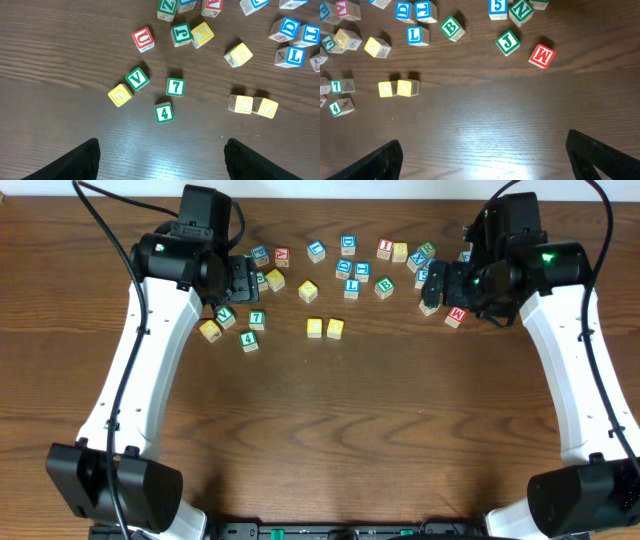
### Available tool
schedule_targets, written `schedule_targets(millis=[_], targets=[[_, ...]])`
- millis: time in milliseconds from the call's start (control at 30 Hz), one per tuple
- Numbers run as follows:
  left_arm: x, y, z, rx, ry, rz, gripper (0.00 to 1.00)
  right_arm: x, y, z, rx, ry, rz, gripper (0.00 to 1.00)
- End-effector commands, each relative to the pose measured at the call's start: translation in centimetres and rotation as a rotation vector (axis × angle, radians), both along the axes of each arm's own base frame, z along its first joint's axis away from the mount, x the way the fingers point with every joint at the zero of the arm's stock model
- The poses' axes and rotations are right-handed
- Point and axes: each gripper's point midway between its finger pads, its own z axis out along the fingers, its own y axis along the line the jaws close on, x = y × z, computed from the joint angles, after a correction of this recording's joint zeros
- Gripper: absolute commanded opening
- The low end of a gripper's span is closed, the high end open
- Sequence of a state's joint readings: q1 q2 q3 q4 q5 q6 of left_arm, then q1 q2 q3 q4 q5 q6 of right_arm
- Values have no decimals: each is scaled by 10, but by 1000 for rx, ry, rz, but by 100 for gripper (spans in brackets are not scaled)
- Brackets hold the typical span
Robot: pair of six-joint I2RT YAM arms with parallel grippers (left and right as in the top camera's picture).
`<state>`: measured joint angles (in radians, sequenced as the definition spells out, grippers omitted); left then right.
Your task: Spell out CORL
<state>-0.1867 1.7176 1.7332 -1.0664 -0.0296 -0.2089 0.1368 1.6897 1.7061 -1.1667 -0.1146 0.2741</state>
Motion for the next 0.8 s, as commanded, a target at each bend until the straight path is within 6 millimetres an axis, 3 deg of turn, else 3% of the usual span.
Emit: schedule_targets(millis=[0, 433, 667, 767], targets=[[-3, 3, 1, 10, 0, 0, 79, -1, -1, -1, -19, 1, 17, 99], [-3, 2, 1, 10, 0, -2, 79, -1, 0, -1, -26, -5, 44, 99], [-3, 2, 1, 9, 0, -2, 79, 0, 0, 7, -27, -20, 53, 99], [-3, 2, 1, 9, 0, -2, 79, 0, 0, 19, -28, -33, 56, 99]])
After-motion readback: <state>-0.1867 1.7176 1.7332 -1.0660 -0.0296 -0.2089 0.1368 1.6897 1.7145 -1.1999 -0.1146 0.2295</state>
